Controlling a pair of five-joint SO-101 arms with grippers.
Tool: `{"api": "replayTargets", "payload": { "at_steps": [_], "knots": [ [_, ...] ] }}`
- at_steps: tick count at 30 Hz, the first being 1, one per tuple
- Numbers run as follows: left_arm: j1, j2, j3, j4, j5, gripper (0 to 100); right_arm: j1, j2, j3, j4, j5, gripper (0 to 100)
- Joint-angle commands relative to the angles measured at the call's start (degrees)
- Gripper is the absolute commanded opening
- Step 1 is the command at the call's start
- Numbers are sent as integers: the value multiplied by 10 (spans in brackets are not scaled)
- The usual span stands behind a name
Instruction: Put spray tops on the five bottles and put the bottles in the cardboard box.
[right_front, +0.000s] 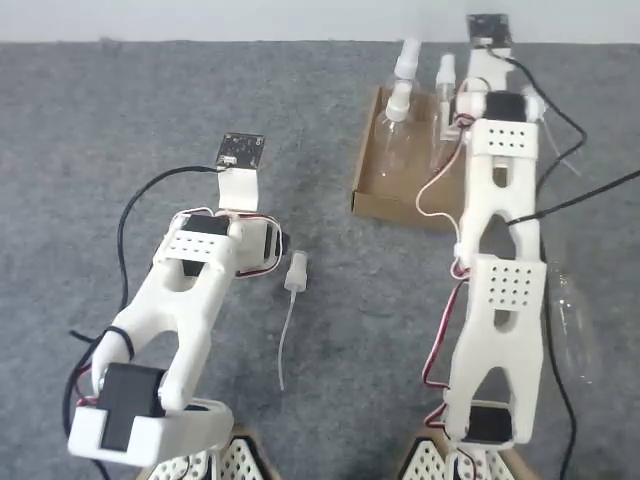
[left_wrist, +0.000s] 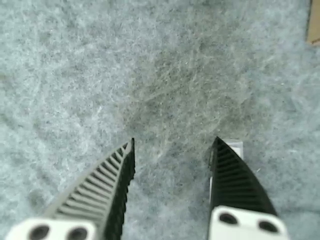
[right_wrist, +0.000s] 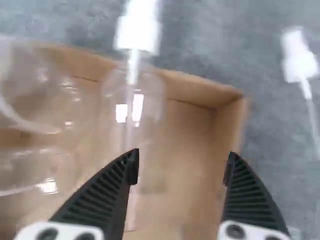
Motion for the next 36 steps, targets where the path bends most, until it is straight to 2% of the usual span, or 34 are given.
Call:
{"api": "replayTargets", "payload": {
  "at_steps": [1,11,18,27,36],
  "knots": [
    [-2,-32,-2,-13,4,224,7,-8,-36,-6,-4,216],
    [-2,-32,-2,-13,4,224,-39,-15,-178,102,-4,216],
    [-2,-32,-2,-12,4,224,-78,15,-160,95,-4,216],
    [-3,-32,-2,-12,4,224,-44,65,-158,49,-4,214],
    [-3,-32,-2,-12,4,224,-18,80,-158,49,-4,214]
  ]
}}
